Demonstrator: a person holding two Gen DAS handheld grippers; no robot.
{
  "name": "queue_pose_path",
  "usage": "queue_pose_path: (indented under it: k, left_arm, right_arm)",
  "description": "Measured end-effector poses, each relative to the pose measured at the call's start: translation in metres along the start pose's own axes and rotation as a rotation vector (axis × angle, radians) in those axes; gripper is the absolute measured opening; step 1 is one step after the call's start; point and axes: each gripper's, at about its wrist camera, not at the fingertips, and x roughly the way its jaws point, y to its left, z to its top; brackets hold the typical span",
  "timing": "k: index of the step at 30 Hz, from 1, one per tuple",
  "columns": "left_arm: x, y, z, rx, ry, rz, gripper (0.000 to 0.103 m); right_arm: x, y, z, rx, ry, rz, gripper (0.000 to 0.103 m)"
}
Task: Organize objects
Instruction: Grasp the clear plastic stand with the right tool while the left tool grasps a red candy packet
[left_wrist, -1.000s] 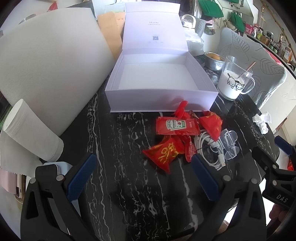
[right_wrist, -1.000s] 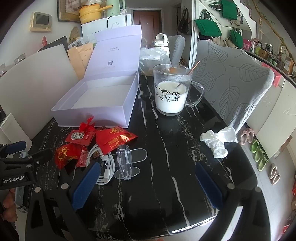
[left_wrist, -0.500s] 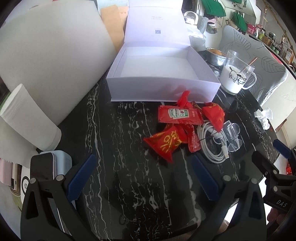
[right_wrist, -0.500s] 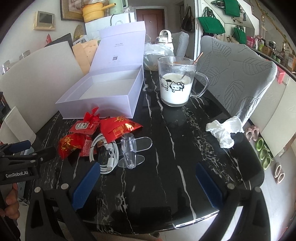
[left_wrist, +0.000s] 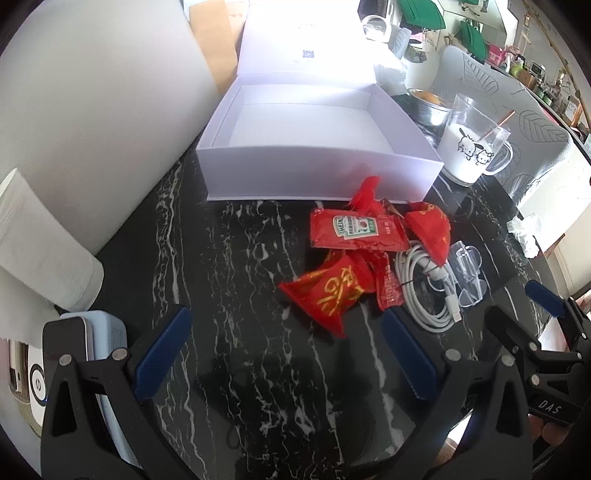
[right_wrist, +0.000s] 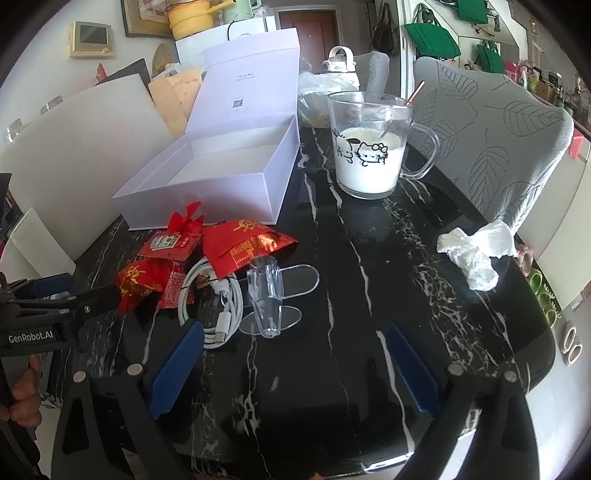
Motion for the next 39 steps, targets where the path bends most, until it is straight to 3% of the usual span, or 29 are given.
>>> queue_pose_path:
  k: [8, 15, 17, 26, 32, 38, 39]
  left_arm:
    - [0.016, -0.003, 0.012, 0.037, 0.022, -0.007, 0.102]
    - [0.023, -0.002, 0.020, 0.069, 0.022, -0.049, 0.089]
    - [0.025, -0.003, 0.022, 0.081, 0.022, -0.063, 0.085]
    - [0.030, -0.010, 0.025, 0.144, 0.023, -0.122, 0.070]
    - [0.035, -0.017, 0.024, 0.180, 0.047, -0.169, 0.058]
    - [0.033, -0.026, 0.021, 0.226, 0.033, -0.127, 0.051]
    - [0.032, -0.026, 0.021, 0.227, 0.037, -0.139, 0.043]
  right_arm:
    - [0.022, -0.002, 0.007, -0.005, 0.036, 0.026, 0.077]
    - [0.036, 0.005, 0.012, -0.066, 0.057, 0.040, 0.059]
    - [0.037, 0.009, 0.013, -0.091, 0.050, 0.045, 0.049]
    - [0.038, 0.019, 0.015, -0.143, 0.038, 0.055, 0.041]
    - [0.037, 0.019, 0.015, -0.150, 0.036, 0.070, 0.041]
    - [0.037, 0.015, 0.015, -0.129, 0.040, 0.086, 0.032]
    - [0.037, 0.014, 0.014, -0.119, 0.042, 0.097, 0.032]
